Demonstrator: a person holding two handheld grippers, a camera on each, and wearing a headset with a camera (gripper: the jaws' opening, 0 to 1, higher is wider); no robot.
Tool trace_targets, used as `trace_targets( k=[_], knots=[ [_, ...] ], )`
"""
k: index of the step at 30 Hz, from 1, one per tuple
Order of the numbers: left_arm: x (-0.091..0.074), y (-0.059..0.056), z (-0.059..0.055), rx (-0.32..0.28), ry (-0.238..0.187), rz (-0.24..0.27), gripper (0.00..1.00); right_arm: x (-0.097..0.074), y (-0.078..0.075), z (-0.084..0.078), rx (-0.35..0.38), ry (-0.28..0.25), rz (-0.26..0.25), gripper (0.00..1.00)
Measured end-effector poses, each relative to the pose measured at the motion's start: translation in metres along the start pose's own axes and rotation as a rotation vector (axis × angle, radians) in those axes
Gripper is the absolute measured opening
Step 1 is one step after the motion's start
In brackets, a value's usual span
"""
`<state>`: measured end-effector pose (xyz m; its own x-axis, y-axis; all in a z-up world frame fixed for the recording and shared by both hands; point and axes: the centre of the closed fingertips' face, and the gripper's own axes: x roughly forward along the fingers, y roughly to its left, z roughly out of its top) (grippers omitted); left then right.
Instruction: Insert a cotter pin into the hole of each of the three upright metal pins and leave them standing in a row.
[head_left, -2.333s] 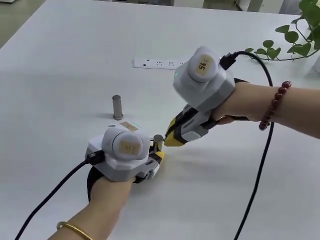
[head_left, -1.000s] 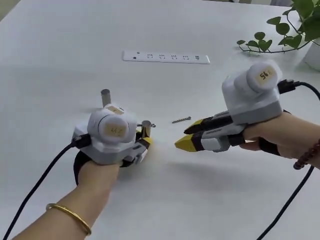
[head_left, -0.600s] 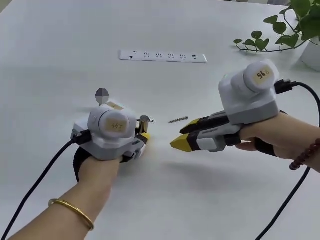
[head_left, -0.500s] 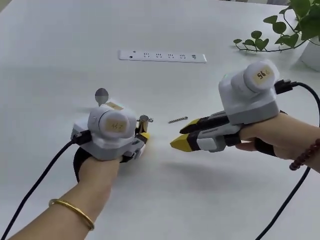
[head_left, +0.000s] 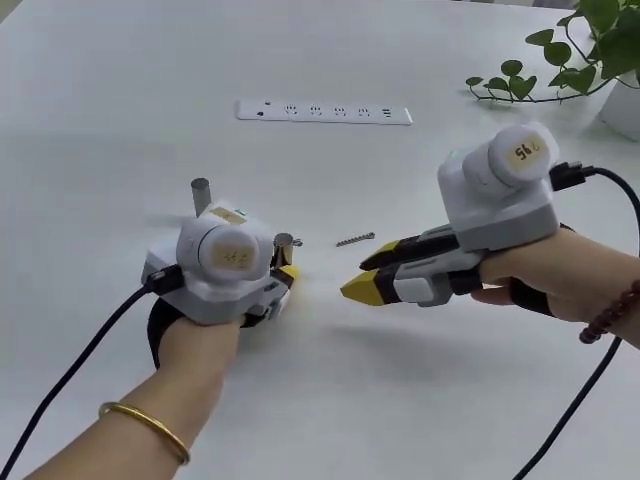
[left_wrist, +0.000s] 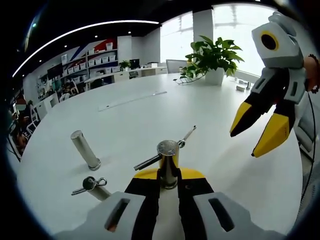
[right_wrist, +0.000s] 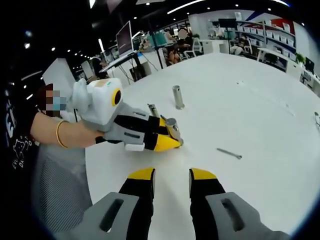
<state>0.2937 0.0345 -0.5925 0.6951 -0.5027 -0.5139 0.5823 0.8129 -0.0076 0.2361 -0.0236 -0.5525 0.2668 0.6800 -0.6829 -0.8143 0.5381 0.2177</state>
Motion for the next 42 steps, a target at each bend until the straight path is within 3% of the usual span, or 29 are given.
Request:
trace_targets(
  k=[17,23,35,42],
  knots=[
    [-0.001,-0.001,0.003,0.0,-0.017,0.0,0.13,-0.001,0.003,0.002,0.018,-0.011,0.007,0.24],
    [-0.006,-0.002,-0.003,-0.017,0.001,0.004,0.13,-0.003,0.003,0.005,0.022,-0.019,0.005,0.25],
    [-0.03,-0.005,-0.011,-0.042,0.0,-0.005,0.18,-0.003,0.007,0.042,0.063,-0.16,0.026,0.26],
    [-0.051,-0.008,-0.007,-0.093,-0.037,-0.017,0.26,0.007,0.007,0.07,0.052,-0.211,0.032,0.26]
  ],
)
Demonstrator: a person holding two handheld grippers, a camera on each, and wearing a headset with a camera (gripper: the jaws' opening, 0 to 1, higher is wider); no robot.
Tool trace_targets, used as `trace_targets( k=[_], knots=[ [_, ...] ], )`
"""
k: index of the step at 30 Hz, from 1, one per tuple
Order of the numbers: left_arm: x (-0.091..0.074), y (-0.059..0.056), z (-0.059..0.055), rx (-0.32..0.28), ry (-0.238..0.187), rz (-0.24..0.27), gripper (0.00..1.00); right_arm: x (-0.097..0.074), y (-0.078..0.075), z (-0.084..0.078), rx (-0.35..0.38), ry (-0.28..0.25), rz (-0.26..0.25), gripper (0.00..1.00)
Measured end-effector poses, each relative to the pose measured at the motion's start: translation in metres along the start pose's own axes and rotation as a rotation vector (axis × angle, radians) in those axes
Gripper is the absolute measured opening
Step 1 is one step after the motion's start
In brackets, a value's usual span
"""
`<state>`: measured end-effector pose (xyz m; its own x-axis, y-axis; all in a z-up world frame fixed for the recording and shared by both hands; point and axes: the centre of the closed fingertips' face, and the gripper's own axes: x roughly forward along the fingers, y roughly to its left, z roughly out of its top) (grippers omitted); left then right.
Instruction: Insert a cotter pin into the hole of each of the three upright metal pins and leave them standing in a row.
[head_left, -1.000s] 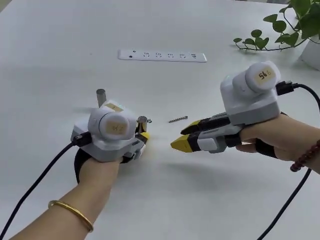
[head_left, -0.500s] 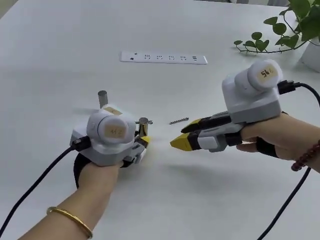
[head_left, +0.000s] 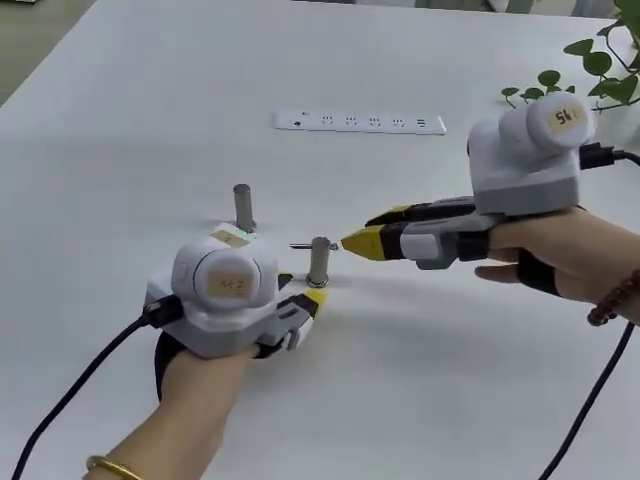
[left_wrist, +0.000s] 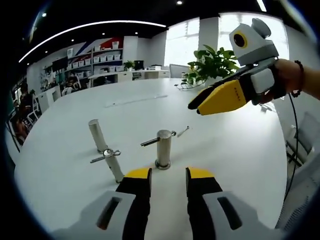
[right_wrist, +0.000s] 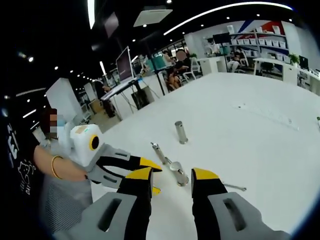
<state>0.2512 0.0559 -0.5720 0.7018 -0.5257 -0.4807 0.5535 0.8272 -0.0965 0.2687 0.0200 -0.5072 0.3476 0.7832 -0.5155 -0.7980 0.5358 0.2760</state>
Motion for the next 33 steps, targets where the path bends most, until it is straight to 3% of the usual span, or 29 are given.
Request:
trace_targets(
  k=[8,15,23,33],
  knots=[
    [-0.025,0.009,0.002,-0.04,-0.019,0.027,0.35,0.026,-0.002,0.02,-0.04,-0.022,-0.008,0.28],
    [-0.042,0.02,0.006,-0.068,-0.037,0.075,0.46,0.049,-0.008,0.026,-0.053,-0.015,-0.015,0.31],
    [-0.058,0.03,0.004,-0.053,-0.039,0.107,0.59,0.075,-0.018,0.036,-0.055,-0.017,-0.034,0.32],
    [-0.072,0.033,0.0,-0.038,-0.036,0.082,0.78,0.108,-0.018,0.043,-0.088,-0.008,-0.029,0.34]
  ],
)
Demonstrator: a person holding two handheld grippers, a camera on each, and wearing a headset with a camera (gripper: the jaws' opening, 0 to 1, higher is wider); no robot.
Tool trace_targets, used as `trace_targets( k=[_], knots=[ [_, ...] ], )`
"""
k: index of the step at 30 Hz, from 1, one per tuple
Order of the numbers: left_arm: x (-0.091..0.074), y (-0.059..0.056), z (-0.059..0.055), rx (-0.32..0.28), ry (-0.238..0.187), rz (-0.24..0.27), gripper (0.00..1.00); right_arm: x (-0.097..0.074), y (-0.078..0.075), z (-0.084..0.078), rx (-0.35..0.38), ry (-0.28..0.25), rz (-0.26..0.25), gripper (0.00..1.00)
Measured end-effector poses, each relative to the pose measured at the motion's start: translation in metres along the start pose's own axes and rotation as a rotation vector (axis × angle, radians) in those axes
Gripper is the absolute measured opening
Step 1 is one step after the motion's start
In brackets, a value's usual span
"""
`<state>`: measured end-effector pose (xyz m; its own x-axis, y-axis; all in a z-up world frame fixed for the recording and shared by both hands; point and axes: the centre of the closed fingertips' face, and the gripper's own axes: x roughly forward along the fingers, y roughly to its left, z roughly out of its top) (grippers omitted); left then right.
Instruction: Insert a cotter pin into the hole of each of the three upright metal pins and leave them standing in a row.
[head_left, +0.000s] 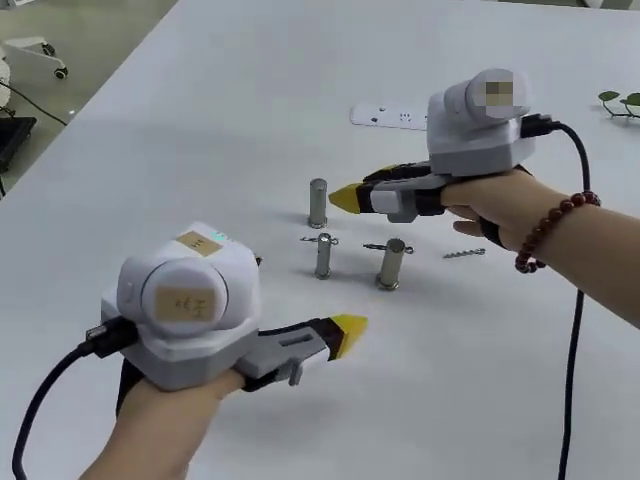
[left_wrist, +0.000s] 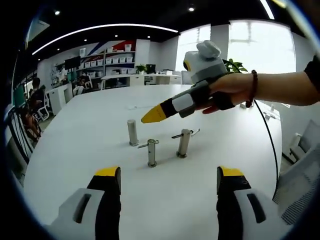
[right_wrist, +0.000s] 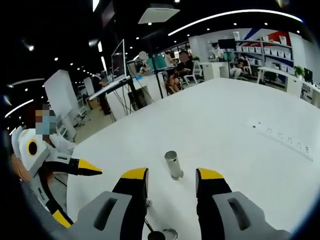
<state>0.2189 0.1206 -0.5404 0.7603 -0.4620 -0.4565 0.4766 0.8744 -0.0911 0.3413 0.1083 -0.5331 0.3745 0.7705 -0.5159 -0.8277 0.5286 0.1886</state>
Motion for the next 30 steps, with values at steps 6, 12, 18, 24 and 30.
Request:
trace_targets(
  k=[6,12,18,24,30],
  knots=[
    [-0.006,0.001,-0.001,0.008,-0.009,-0.016,0.85,0.013,0.0,0.002,-0.038,0.007,-0.002,0.32],
    [-0.007,0.003,0.001,0.0,-0.029,-0.02,0.91,0.024,0.003,0.001,-0.041,0.012,-0.001,0.3],
    [-0.006,0.006,-0.006,0.012,-0.006,-0.018,0.95,0.039,-0.001,-0.002,-0.063,0.034,0.003,0.23],
    [-0.003,0.006,-0.004,0.024,-0.012,-0.02,0.98,0.047,-0.01,0.0,-0.055,0.037,-0.01,0.19],
    [-0.002,0.007,-0.001,0.032,-0.022,-0.01,0.99,0.054,-0.014,0.001,-0.08,0.045,-0.021,0.15]
  ],
)
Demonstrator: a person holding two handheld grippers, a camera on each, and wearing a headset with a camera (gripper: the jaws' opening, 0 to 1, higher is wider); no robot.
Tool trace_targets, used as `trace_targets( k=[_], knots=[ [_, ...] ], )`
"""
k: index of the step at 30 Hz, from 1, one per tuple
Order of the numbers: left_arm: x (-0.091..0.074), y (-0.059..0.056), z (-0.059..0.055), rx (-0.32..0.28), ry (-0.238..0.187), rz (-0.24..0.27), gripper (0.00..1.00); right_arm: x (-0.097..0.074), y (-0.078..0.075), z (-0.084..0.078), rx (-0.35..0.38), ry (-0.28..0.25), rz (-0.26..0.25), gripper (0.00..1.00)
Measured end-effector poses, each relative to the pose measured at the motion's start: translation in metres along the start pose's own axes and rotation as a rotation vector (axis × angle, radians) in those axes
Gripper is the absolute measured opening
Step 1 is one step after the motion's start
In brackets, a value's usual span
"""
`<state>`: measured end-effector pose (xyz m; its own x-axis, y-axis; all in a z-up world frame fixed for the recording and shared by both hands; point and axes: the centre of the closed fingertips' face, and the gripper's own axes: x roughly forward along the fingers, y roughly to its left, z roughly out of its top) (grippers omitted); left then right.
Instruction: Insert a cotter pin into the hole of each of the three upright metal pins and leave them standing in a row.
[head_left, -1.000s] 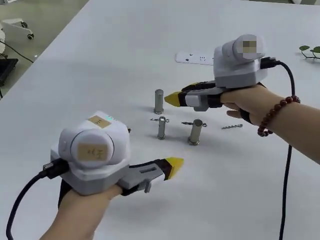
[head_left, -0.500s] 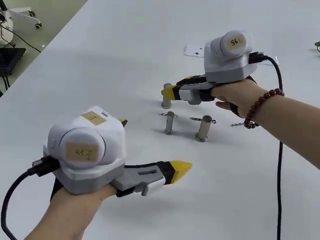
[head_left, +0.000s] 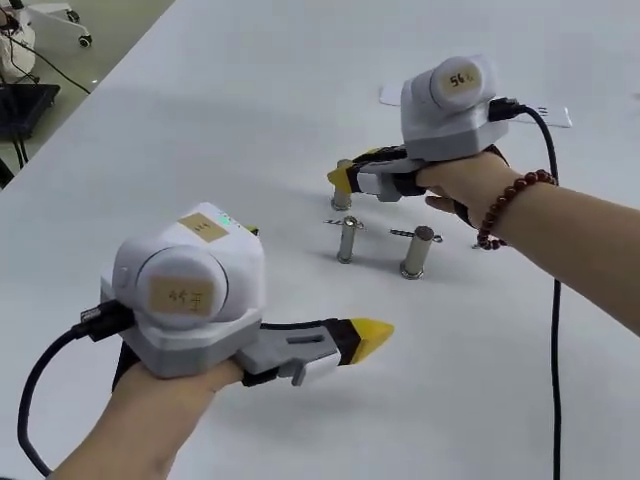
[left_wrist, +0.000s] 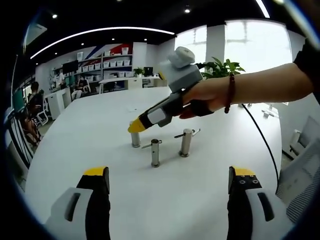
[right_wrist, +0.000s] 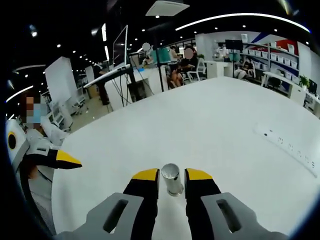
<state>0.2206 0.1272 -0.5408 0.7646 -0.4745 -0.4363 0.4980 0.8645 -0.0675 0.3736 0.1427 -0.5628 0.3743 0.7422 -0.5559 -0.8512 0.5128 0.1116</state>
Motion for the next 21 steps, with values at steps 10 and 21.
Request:
trace_targets(
  k=[10,21],
  knots=[
    [0.0028,-0.0042,-0.0002,0.003,0.006,-0.015,0.99,0.0048,-0.0024,-0.0013,-0.042,0.008,-0.004,0.09],
    [0.0038,-0.0039,-0.0012,-0.011,0.01,-0.012,0.99,0.0024,-0.002,-0.0025,-0.078,0.019,-0.003,0.08]
  ],
)
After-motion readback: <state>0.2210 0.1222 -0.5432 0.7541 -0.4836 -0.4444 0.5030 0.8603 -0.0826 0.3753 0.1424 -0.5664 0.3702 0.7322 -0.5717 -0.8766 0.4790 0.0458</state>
